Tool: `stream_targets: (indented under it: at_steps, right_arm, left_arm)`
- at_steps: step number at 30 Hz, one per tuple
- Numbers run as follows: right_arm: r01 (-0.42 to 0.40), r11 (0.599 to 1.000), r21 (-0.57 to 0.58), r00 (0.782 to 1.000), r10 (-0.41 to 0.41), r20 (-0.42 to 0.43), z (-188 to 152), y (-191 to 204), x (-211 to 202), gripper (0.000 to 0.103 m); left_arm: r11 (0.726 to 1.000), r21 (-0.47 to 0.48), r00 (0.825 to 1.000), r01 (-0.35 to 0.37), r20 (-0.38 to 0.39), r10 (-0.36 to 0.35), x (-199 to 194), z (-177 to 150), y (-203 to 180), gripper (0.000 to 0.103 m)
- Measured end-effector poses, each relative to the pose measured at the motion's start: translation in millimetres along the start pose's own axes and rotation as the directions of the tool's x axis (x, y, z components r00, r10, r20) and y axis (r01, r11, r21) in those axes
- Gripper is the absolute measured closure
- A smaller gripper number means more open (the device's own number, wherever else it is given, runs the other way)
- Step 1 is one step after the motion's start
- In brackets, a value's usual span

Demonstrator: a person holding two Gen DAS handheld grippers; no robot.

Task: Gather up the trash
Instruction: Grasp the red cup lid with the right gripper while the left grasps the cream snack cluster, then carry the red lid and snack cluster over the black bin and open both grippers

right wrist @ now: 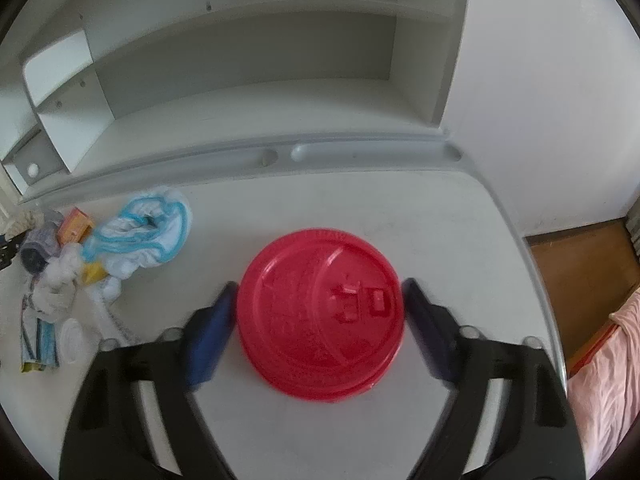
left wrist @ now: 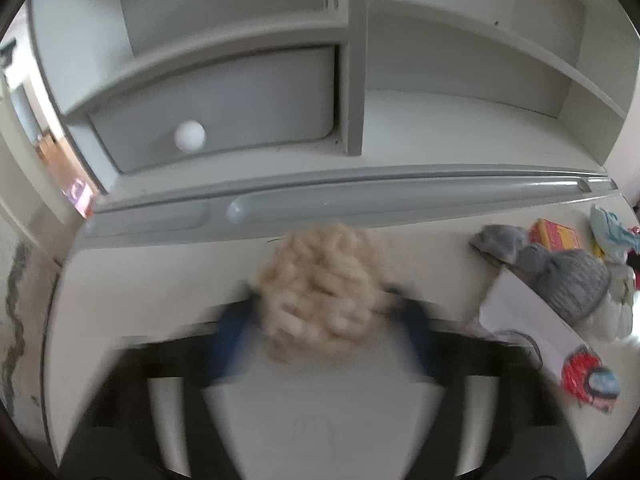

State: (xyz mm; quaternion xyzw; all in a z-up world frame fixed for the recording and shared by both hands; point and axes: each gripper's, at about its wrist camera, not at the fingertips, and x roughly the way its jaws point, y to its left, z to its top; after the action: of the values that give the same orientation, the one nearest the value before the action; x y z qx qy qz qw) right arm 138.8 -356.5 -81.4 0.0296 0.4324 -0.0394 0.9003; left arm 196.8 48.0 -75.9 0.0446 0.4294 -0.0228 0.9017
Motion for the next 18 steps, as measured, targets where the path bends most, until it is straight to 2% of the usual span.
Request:
stream_targets:
  at_steps: [2,5,7,11,14,15,17,18]
  right_arm:
    - [-0.023,1.0,-0.005,1.0,0.024,0.014,-5,0,-7,0.026]
    - [-0.029,0.999,0.018,0.997,0.028,0.071,-10,-8,-20,0.026]
    - [-0.063,0.997,0.051,0.992,0.057,0.11,-14,-16,-36,0.026]
    - [-0.108,0.991,0.083,0.98,0.092,0.175,-23,-32,-76,0.025]
    - [-0.111,0.988,0.108,0.968,0.083,0.238,-41,-56,-125,0.025]
    - [-0.103,0.988,0.118,0.964,0.07,0.255,-48,-64,-138,0.025]
    - [-0.056,0.988,0.142,0.956,0.013,0.292,-69,-81,-171,0.024]
    - [-0.017,0.988,0.156,0.951,-0.032,0.308,-83,-91,-189,0.024]
  left_arm:
    - [0.999,0.001,0.999,0.042,0.009,-0.042,-12,-5,-3,0.073]
    - [0.999,0.003,0.997,0.044,0.069,-0.044,-40,-4,-7,0.075]
    - [0.997,0.013,0.991,0.075,0.113,-0.076,-62,-3,-15,0.076]
    - [0.978,0.113,0.961,0.176,0.194,-0.196,-112,1,-67,0.076]
    - [0.93,0.218,0.915,0.295,0.215,-0.341,-146,-7,-130,0.076]
    - [0.904,0.258,0.894,0.341,0.209,-0.397,-156,-13,-157,0.076]
    - [0.84,0.331,0.848,0.43,0.172,-0.502,-170,-28,-209,0.076]
    - [0.778,0.389,0.809,0.493,0.123,-0.574,-180,-43,-247,0.076]
